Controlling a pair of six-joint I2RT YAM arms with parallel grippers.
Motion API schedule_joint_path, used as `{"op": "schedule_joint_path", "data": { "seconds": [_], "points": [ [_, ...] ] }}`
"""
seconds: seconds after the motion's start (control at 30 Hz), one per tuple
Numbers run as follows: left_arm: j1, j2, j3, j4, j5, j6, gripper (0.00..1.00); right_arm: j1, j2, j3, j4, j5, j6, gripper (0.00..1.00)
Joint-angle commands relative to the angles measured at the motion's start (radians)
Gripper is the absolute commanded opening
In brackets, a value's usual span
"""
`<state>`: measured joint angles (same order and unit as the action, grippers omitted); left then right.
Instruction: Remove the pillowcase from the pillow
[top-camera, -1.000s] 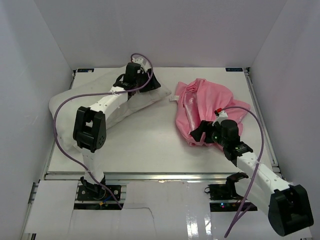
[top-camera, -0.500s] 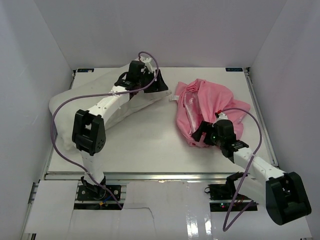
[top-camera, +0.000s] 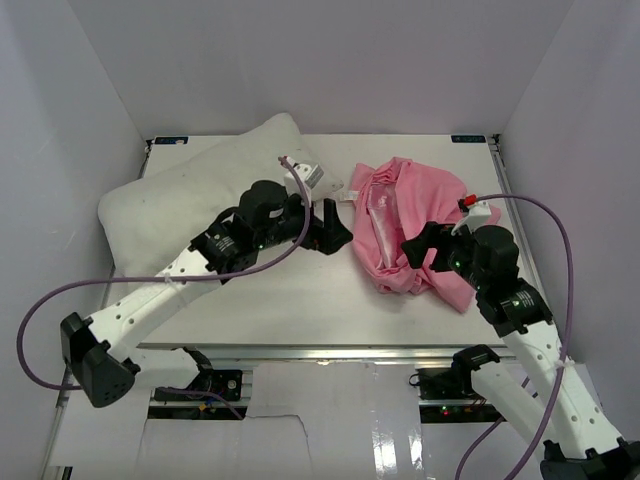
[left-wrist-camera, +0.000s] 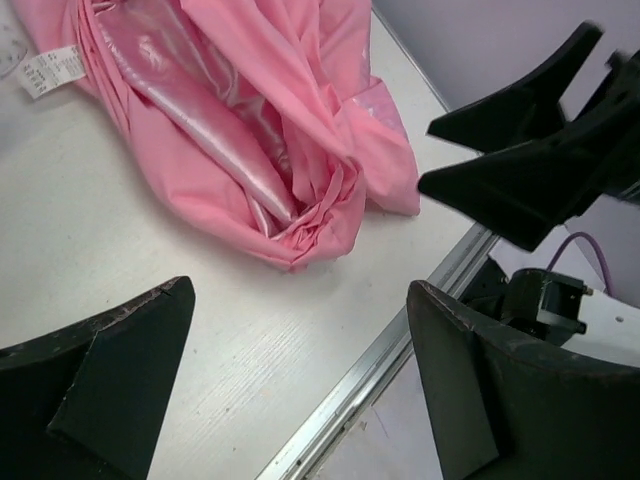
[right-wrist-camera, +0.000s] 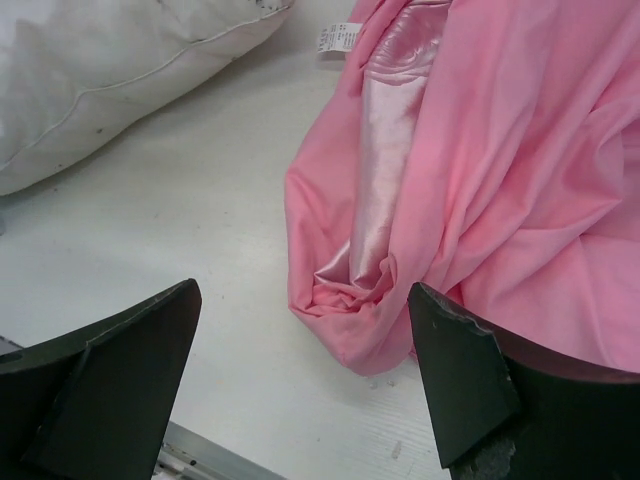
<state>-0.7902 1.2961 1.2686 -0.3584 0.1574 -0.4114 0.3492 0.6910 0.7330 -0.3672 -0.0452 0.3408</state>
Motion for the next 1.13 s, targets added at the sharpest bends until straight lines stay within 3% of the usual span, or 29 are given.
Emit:
{"op": "schedule_joint_path", "data": {
  "seconds": [0.0, 0.07, 0.23, 0.4, 0.7, 1.1],
  "points": [
    [-0.021, -0.15, -0.112, 0.006, -0.094, -0.006, 0.98, 0.005, -0.092, 0.043, -0.096, -0.027, -0.043, 0.9],
    [-0.023, -0.251, -0.2, 0.016, -0.206, -0.027, 0.98, 0.005, -0.158, 0.028, -0.093, -0.042, -0.037, 0.9],
    [-0.023, -0.406, -0.379, 0.136, -0.053, 0.006, 0.98, 0.005, -0.251, -0.055, -0.03, -0.113, -0.074, 0.9],
    [-0.024, -0.468, -0.514, 0.193, -0.03, 0.013, 0.98, 0.005, -0.257, -0.092, -0.004, -0.136, -0.095, 0.9],
    [-0.024, -0.523, -0.61, 0.286, 0.011, 0.01, 0.98, 0.005, -0.275, -0.11, 0.005, -0.128, -0.103, 0.9],
    [-0.024, -0.509, -0.627, 0.303, 0.044, 0.003, 0.98, 0.005, -0.283, -0.095, -0.009, -0.111, -0.1, 0.9]
  ]
}}
